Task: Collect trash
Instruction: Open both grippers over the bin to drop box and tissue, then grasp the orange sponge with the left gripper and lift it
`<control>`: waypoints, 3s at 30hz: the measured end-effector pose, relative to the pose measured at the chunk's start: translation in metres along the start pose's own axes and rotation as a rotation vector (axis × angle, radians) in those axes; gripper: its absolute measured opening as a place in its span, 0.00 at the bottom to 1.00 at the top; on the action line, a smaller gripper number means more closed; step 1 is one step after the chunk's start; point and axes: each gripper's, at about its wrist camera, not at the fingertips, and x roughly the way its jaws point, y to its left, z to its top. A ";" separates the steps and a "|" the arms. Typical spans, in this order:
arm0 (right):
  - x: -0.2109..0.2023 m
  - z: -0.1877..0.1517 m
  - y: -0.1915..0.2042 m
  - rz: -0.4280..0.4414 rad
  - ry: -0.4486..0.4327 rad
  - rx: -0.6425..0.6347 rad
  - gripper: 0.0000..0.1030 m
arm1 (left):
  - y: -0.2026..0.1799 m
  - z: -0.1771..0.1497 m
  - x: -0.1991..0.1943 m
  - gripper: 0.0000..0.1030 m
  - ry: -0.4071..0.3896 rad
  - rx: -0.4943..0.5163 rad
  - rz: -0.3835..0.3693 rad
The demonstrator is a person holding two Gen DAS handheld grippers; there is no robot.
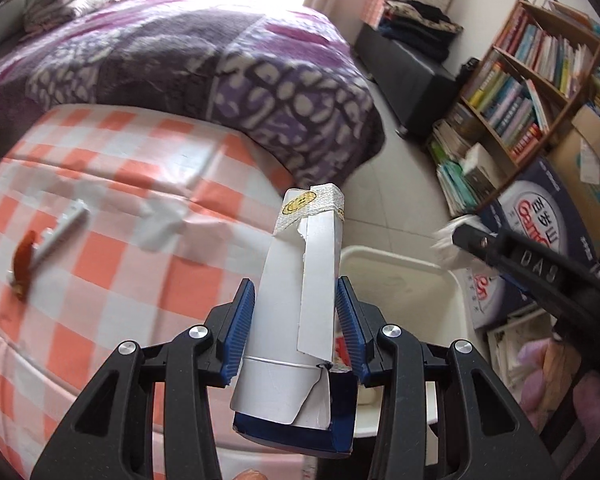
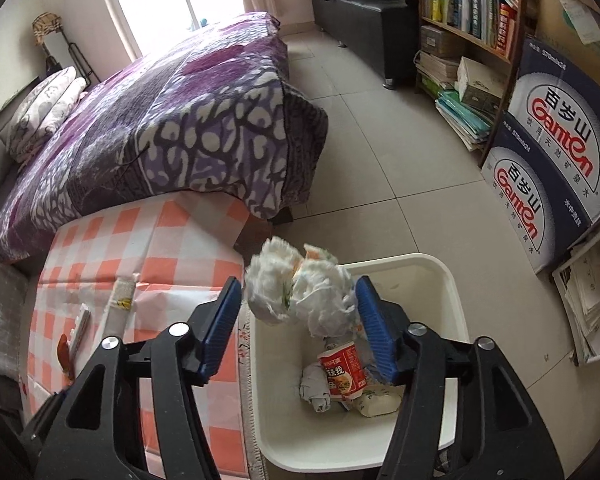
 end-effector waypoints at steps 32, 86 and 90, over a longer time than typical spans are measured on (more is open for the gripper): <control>-0.002 0.010 -0.061 -0.001 -0.004 0.177 0.80 | -0.047 -0.027 0.043 0.63 0.213 0.099 -0.134; 0.088 -0.078 0.209 0.067 0.215 -0.186 0.92 | 0.292 0.026 -0.051 0.21 0.006 -0.310 0.349; 0.103 -0.095 0.250 0.108 0.269 -0.055 0.92 | 0.301 0.031 -0.097 0.21 -0.095 -0.370 0.401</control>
